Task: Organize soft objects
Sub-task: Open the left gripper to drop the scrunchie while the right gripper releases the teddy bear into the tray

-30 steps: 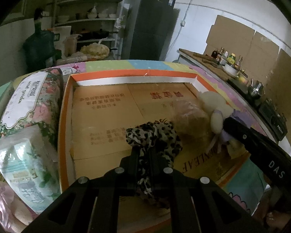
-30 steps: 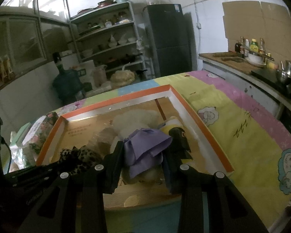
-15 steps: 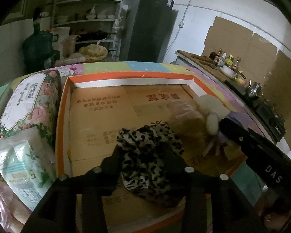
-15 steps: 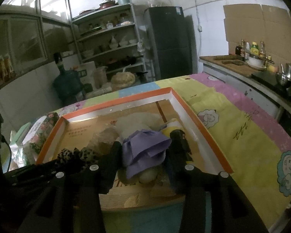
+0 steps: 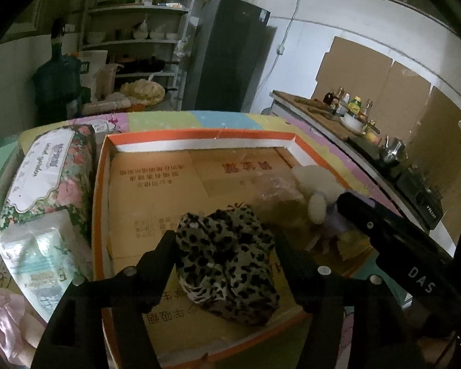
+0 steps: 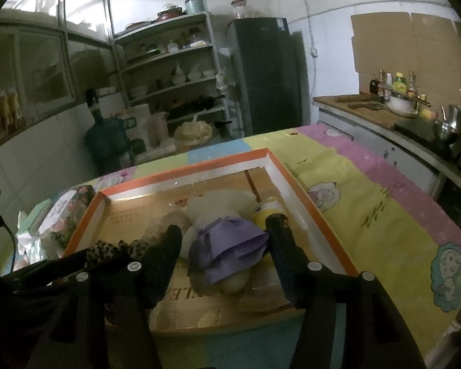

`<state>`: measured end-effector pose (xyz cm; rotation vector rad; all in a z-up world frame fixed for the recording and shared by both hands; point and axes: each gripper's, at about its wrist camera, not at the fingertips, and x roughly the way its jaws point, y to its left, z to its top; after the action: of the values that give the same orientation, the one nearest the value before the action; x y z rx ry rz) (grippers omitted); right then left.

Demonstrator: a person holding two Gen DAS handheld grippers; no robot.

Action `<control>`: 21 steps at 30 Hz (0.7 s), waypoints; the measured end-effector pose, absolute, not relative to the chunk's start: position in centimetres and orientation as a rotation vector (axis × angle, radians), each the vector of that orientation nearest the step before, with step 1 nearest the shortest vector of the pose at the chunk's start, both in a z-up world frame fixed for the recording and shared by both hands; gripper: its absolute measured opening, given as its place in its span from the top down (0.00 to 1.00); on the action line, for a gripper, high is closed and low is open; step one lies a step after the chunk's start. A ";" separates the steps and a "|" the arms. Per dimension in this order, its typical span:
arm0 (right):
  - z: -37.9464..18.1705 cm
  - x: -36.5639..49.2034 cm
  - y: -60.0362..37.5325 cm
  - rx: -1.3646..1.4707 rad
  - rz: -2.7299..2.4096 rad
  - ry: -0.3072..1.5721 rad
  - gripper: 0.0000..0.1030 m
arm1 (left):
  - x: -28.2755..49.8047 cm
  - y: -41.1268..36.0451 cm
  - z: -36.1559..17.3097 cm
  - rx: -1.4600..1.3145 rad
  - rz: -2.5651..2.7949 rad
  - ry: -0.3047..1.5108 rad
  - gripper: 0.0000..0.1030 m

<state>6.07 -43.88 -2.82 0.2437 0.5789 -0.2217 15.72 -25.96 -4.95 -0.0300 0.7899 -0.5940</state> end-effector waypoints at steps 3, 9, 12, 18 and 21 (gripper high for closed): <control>-2.5 5.7 -43.9 0.245 -0.225 0.569 0.41 | 15.4 -25.8 -4.5 -0.033 -0.602 0.772 0.36; -2.0 5.2 -43.6 0.240 -0.229 0.559 0.41 | 14.8 -25.5 -3.6 -0.035 -0.607 0.731 0.28; -1.7 5.0 -43.5 0.236 -0.229 0.551 0.41 | 14.4 -25.3 -3.2 -0.034 -0.605 0.712 0.27; -1.1 4.4 -43.0 0.236 -0.223 0.540 0.41 | 13.8 -24.7 -2.5 -0.035 -0.606 0.688 0.25; -0.7 4.1 -42.6 0.235 -0.219 0.531 0.41 | 13.5 -24.3 -2.1 -0.037 -0.605 0.676 0.25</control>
<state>4.08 -42.65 -0.68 0.2351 0.5307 -0.2186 13.51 -24.33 -2.11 -0.0370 0.6762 -0.6046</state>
